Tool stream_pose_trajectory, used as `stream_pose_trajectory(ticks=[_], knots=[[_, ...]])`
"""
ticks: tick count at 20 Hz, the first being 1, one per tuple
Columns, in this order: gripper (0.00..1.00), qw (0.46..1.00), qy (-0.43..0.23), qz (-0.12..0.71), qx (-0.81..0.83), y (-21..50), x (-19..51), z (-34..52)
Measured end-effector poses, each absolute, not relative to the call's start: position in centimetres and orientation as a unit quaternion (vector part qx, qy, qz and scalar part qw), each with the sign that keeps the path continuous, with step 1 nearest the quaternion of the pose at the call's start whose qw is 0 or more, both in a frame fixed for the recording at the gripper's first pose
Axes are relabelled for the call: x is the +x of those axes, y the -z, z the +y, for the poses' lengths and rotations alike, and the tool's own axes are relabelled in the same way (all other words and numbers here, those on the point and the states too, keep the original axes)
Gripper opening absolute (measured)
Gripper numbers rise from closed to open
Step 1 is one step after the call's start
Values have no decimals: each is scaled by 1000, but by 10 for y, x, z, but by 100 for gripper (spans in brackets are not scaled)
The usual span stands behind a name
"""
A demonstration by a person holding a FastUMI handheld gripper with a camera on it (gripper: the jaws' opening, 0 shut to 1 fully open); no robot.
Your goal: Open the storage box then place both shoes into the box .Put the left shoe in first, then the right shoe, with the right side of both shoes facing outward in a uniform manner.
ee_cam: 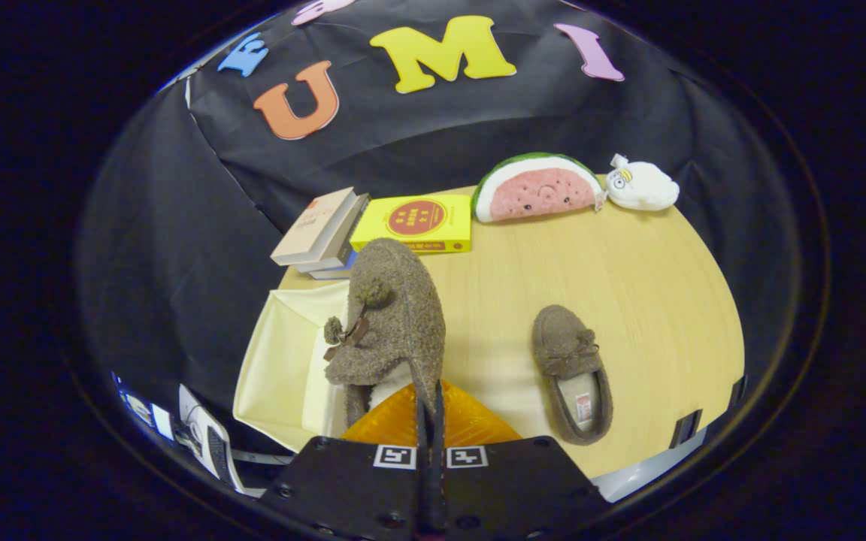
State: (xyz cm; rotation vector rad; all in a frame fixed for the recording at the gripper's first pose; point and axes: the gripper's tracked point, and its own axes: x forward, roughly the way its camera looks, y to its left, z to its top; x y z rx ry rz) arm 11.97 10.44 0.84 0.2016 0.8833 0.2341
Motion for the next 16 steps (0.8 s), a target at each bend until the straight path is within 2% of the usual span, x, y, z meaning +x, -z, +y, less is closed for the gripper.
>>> stream_pose_trajectory(ticks=[7, 16], knots=[[0, 892, -146, 410, 123, -21, 122, 195], [0, 875, -126, 445, 146, 58, 140, 280]])
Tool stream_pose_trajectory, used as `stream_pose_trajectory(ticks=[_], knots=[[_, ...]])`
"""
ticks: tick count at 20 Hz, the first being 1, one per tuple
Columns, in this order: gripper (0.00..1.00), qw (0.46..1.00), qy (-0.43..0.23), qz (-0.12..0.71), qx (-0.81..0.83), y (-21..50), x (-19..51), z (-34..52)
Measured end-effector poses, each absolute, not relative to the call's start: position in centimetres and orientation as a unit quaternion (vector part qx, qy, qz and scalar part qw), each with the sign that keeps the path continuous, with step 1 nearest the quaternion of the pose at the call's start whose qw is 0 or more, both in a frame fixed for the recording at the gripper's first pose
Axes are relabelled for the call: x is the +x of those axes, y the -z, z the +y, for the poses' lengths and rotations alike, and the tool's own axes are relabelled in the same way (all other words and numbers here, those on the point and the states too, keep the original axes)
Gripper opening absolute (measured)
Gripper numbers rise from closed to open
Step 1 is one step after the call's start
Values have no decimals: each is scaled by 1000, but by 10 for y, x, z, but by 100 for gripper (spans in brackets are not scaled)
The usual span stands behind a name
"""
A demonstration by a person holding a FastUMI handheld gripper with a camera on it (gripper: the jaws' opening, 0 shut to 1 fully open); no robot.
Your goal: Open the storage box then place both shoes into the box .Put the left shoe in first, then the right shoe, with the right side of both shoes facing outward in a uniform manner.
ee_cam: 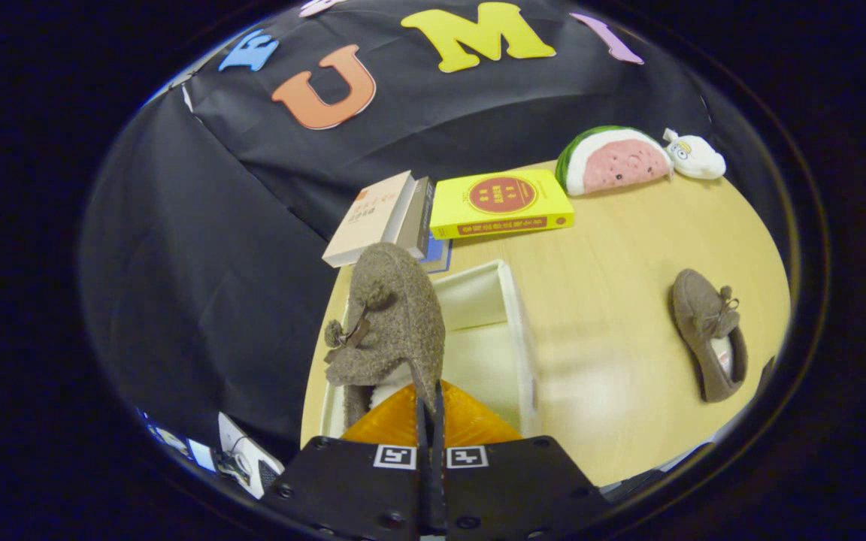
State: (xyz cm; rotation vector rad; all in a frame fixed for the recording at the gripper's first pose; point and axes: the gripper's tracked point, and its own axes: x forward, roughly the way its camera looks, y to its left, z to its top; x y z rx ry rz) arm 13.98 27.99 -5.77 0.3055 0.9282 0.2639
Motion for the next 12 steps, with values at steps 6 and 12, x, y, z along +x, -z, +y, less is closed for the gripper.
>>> stream_pose_trajectory(ticks=[6, 12], knots=[[0, 869, -118, 469, 100, 103, 133, 313], [0, 852, -120, 510, 14, 148, 126, 327]])
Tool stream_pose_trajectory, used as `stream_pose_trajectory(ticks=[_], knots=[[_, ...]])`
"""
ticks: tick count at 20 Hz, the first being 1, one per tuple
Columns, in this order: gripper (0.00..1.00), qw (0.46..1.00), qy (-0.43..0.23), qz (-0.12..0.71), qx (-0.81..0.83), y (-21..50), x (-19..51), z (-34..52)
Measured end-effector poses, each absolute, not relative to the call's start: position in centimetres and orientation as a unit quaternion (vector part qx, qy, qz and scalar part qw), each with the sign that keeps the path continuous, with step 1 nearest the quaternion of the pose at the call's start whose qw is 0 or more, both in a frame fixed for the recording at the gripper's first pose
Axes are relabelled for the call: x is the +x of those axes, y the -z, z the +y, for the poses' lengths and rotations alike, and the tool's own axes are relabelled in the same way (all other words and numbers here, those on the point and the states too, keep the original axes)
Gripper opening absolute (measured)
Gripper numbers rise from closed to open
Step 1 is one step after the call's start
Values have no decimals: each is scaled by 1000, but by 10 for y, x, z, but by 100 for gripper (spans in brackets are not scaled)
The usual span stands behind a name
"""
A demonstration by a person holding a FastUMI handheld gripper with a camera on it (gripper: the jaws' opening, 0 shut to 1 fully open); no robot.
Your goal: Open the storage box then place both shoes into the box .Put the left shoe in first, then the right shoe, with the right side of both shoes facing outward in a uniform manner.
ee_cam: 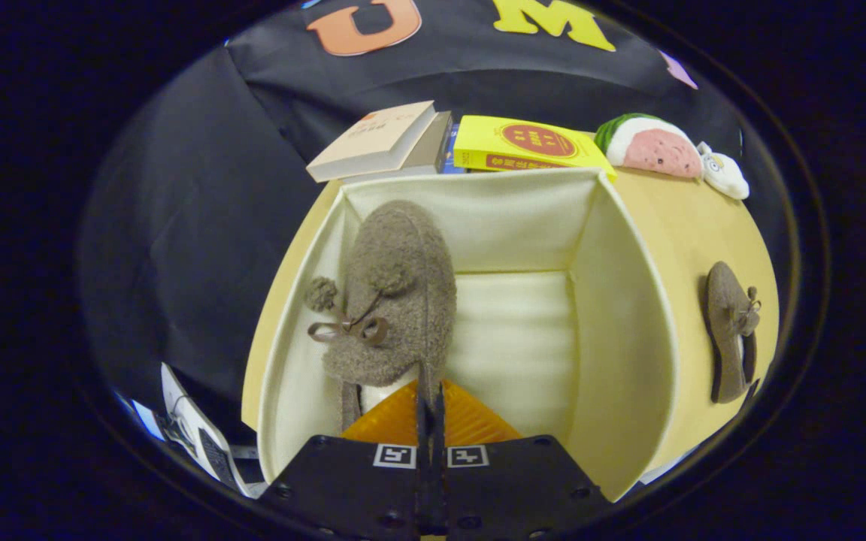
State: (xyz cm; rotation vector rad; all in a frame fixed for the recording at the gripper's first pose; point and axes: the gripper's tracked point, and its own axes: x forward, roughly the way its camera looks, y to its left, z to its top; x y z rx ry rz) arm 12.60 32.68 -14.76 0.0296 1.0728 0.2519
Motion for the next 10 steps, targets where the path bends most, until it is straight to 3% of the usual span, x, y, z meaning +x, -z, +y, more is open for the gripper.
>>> stream_pose_trajectory(ticks=[5, 8, 10], knots=[[2, 847, -111, 518, 34, 154, 129, 317], [19, 855, -127, 502, 16, 138, 126, 310], [48, 862, -141, 488, -5, 123, 121, 303]])
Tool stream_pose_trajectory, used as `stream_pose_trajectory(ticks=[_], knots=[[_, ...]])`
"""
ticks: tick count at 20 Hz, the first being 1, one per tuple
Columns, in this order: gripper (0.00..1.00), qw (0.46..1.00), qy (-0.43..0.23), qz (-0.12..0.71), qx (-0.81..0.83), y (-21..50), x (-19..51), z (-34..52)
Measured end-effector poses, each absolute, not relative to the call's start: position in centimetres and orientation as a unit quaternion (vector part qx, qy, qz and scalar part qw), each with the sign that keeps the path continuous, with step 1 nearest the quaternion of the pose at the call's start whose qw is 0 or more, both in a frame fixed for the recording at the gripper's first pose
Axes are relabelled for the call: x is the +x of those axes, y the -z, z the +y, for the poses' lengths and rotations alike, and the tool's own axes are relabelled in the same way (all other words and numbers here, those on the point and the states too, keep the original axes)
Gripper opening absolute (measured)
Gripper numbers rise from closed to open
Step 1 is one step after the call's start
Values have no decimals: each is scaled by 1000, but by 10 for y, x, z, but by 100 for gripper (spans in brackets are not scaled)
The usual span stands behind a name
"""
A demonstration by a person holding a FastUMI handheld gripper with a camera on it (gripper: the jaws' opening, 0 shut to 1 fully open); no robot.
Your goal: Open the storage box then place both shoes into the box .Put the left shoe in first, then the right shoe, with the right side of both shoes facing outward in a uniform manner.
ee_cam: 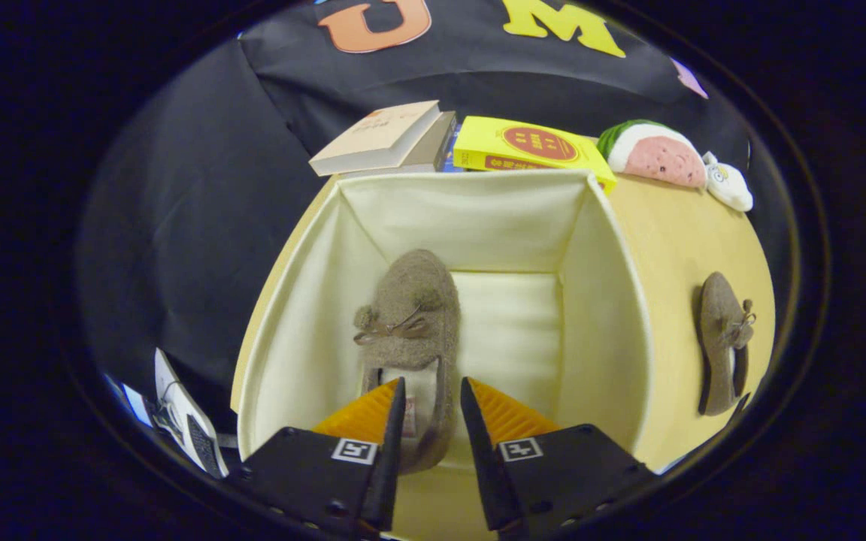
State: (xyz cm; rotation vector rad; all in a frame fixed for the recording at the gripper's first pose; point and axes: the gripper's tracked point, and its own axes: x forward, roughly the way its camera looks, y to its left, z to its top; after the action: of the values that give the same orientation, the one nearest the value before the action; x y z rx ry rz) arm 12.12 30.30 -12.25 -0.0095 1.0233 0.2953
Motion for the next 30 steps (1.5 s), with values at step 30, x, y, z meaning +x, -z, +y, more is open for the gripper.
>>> stream_pose_trajectory(ticks=[30], knots=[[94, 866, -3, 496, -61, 119, 144, -103]])
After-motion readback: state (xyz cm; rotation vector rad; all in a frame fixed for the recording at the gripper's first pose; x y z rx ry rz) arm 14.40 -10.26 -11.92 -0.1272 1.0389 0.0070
